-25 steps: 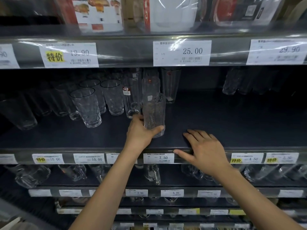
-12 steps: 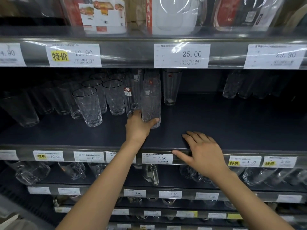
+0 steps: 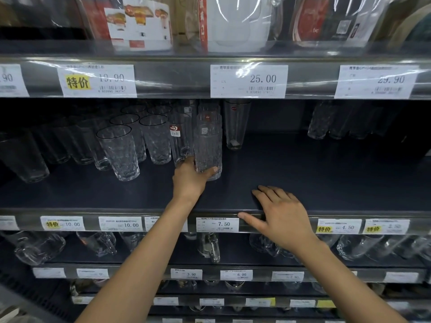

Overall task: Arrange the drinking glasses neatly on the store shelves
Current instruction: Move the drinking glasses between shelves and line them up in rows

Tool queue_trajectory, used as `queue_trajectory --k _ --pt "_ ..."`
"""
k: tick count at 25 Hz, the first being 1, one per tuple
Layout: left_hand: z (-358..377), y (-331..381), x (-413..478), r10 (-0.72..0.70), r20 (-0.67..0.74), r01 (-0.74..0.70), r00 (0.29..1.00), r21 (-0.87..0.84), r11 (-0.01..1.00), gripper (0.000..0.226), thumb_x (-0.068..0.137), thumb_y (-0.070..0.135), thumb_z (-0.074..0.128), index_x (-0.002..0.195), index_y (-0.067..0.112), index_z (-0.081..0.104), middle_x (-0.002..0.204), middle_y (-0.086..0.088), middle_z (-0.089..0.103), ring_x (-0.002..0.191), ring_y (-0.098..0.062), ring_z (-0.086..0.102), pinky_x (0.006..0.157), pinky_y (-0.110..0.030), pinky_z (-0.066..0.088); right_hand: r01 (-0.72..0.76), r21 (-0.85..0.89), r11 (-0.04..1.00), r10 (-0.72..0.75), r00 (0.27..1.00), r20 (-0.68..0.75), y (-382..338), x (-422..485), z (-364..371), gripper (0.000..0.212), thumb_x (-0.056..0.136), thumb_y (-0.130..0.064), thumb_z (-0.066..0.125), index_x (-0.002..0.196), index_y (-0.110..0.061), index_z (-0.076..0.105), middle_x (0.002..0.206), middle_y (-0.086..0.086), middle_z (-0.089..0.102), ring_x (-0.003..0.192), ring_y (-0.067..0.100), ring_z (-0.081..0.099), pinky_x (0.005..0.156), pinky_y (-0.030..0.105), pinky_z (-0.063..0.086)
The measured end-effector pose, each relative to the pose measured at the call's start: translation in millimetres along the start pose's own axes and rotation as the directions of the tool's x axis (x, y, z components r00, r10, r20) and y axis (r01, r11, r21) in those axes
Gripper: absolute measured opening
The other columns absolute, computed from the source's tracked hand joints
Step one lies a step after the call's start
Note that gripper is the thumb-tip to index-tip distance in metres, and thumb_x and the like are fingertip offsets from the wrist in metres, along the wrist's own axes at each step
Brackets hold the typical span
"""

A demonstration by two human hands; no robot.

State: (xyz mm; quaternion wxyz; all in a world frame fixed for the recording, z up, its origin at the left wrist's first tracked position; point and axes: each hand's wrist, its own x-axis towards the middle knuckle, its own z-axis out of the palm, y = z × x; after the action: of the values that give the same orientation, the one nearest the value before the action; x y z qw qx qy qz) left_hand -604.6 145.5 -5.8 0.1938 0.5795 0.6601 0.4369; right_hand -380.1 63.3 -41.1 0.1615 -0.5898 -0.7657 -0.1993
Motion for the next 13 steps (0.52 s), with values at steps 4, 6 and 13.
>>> queue_trajectory --k 4,6,13 --pt "-0.6 -0.3 -0.1 0.004 0.007 -0.003 1.000 -0.038 0.999 0.059 0.079 0.044 0.080 0.125 0.012 0.063 0.120 -0.010 0.068 0.109 -0.026 0.065 0.088 -0.028 0.050 -0.005 0.000 1.000 0.005 1.000 0.014 0.5 -0.6 -1.1 0.082 0.090 -0.079 0.024 0.124 -0.017 0.067 0.127 0.003 0.067 0.118 0.023 0.062 0.095 0.040 0.051" --pt "-0.5 -0.3 -0.3 0.014 0.002 -0.014 1.000 -0.045 0.999 0.058 0.080 0.042 0.080 0.125 0.010 0.063 0.120 -0.010 0.069 0.110 -0.026 0.065 0.088 -0.028 0.050 -0.009 -0.008 1.000 0.009 1.000 0.025 -0.6 -0.3 -1.4 0.082 0.090 -0.079 0.024 0.124 -0.018 0.067 0.128 0.003 0.067 0.119 0.023 0.062 0.095 0.039 0.051" --pt "0.0 -2.0 0.9 0.032 -0.005 -0.032 0.999 -0.028 0.999 0.056 0.081 0.043 0.078 0.125 0.011 0.064 0.118 -0.008 0.071 0.108 -0.027 0.067 0.085 -0.029 0.050 -0.030 -0.005 1.000 0.030 0.997 0.066 -2.8 -0.1 -3.3 0.084 0.089 -0.080 0.021 0.126 -0.018 0.065 0.131 0.002 0.065 0.121 0.022 0.060 0.097 0.039 0.050"
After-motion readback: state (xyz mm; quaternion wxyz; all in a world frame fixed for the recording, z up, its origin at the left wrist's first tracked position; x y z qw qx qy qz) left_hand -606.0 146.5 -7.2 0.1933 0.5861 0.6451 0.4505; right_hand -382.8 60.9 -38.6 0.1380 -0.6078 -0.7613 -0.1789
